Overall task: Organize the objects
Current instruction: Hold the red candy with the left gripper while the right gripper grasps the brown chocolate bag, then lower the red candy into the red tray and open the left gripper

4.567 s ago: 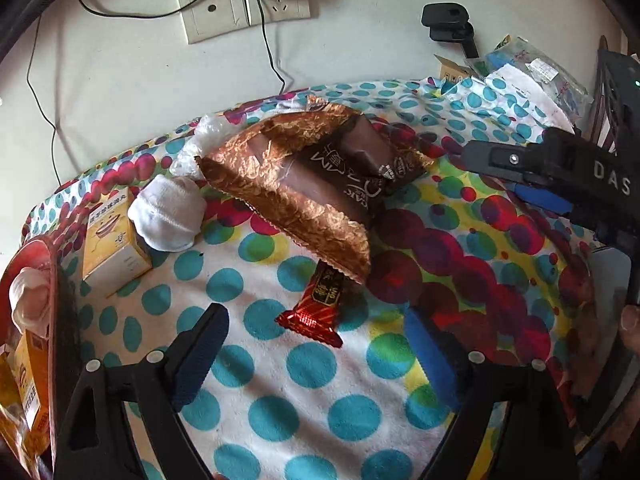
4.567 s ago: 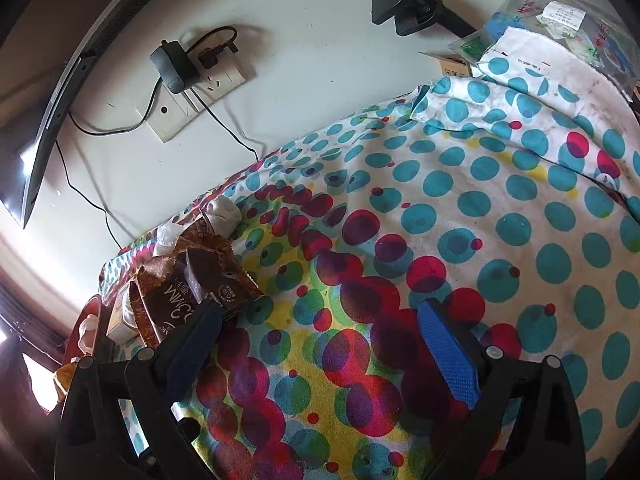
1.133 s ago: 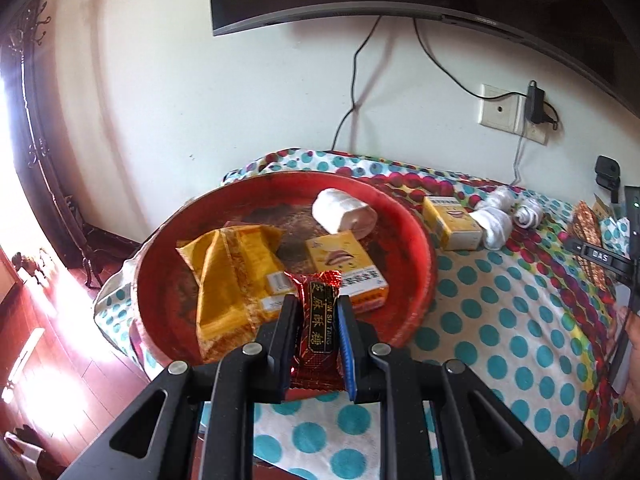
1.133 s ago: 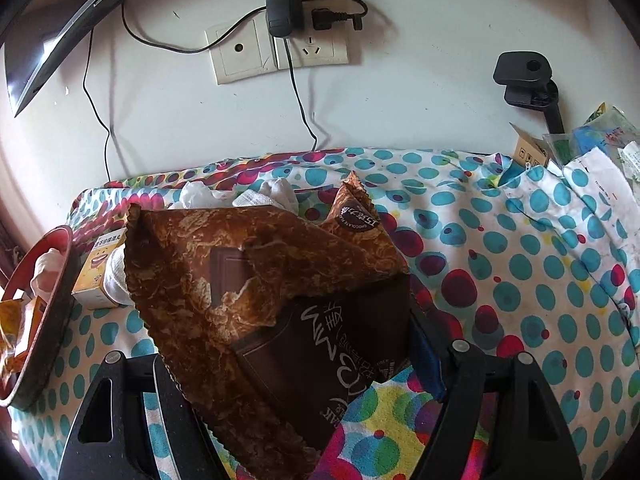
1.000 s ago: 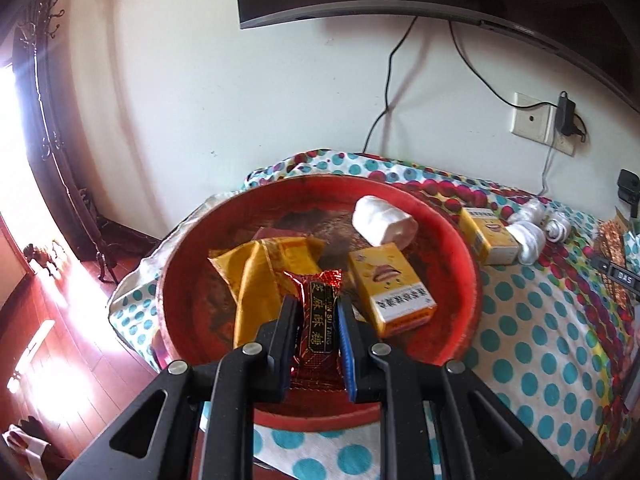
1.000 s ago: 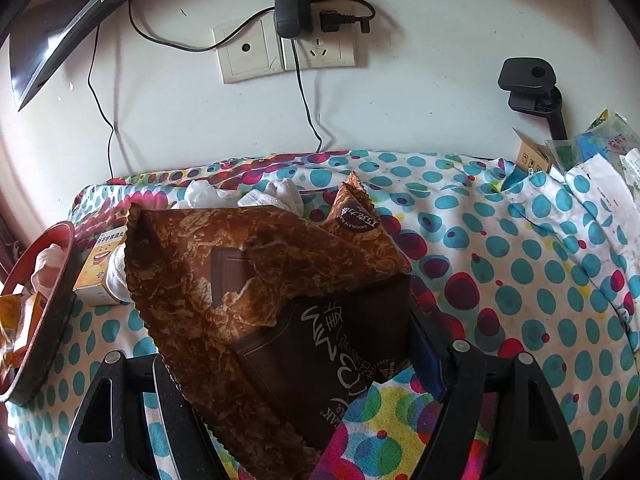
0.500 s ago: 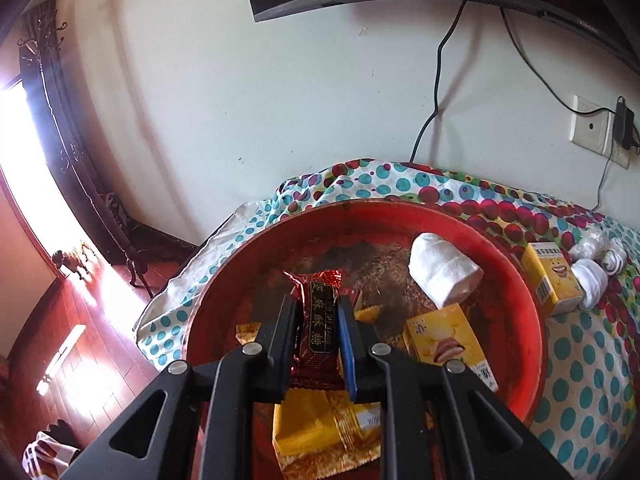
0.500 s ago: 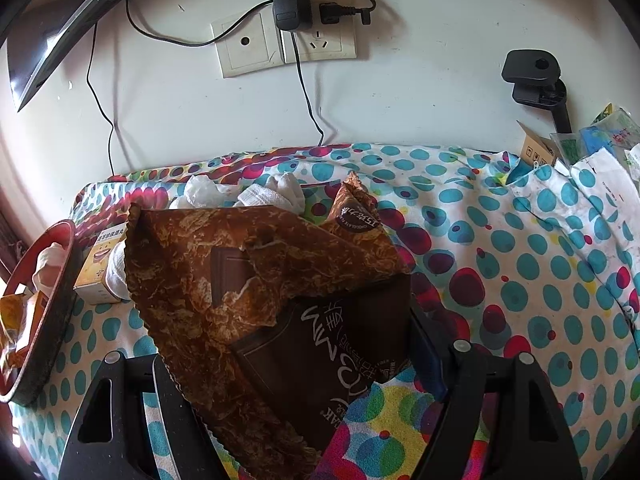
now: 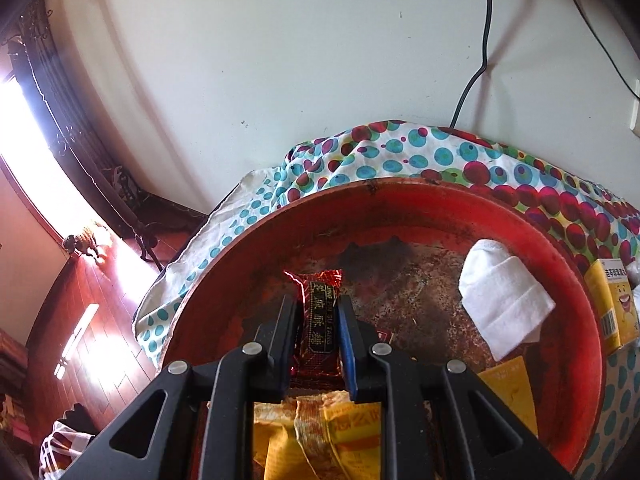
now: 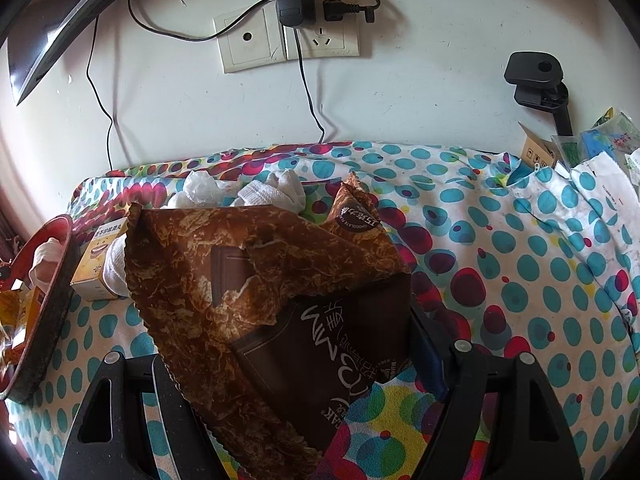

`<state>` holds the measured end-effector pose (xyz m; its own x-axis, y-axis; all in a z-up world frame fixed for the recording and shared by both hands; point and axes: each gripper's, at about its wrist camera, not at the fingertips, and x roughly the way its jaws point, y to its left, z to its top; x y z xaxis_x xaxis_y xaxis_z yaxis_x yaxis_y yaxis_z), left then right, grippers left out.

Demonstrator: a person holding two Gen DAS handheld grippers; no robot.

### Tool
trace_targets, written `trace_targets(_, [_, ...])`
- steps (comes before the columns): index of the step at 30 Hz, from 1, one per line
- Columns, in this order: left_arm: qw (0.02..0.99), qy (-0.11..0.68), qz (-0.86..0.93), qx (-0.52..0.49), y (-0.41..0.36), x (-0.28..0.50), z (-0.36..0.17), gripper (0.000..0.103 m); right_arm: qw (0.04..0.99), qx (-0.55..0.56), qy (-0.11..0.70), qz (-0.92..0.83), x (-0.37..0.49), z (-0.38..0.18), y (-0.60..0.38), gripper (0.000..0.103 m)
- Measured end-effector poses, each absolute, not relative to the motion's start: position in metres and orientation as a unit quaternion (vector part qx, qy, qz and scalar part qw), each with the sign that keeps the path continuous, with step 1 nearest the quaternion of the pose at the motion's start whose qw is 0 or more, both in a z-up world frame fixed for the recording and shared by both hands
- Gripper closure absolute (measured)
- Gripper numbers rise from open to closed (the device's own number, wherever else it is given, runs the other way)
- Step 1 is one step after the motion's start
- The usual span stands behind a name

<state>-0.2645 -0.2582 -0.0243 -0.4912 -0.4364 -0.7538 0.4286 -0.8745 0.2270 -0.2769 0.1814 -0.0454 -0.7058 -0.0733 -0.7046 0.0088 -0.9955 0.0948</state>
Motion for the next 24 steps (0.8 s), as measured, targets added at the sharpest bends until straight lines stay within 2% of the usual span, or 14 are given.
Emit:
trace_targets(7, [0.267, 0.027, -0.844, 0.464, -0.286, -0.283, -0.042, 0.081, 0.02, 0.385, -0.037, -0.922, -0.278, -0.046, 0.181, 0.028])
trace_targets(13, [0.263, 0.014, -0.841, 0.473, -0.29, -0.29, -0.049, 0.079, 0.018, 0.386, -0.035, -0.922, -0.279, -0.046, 0.179, 0.027])
trace_targets(14, [0.263, 0.022, -0.841, 0.473, -0.292, -0.289, -0.048, 0.07, 0.018, 0.386, -0.035, -0.922, -0.279, -0.046, 0.179, 0.027])
trace_targets(15, [0.258, 0.03, -0.84, 0.476, -0.294, -0.288, -0.049, 0.055, 0.018, 0.386, -0.035, -0.922, -0.279, -0.045, 0.179, 0.027])
trace_targets(16, [0.252, 0.042, -0.841, 0.477, -0.295, -0.286, -0.048, 0.048, 0.018, 0.386, -0.034, -0.922, -0.279, -0.046, 0.179, 0.027])
trace_targets(18, [0.238, 0.056, -0.851, 0.465, -0.296, -0.277, -0.039, 0.022, 0.018, 0.386, -0.034, -0.922, -0.28, -0.045, 0.179, 0.027])
trace_targets(21, [0.218, 0.055, -0.876, 0.426, -0.291, -0.25, -0.002, 0.018, 0.017, 0.386, -0.033, -0.922, -0.28, -0.045, 0.178, 0.027])
trace_targets(24, [0.219, 0.075, -0.91, 0.344, -0.286, -0.182, 0.056, 0.016, 0.019, 0.385, -0.035, -0.922, -0.28, -0.045, 0.179, 0.027])
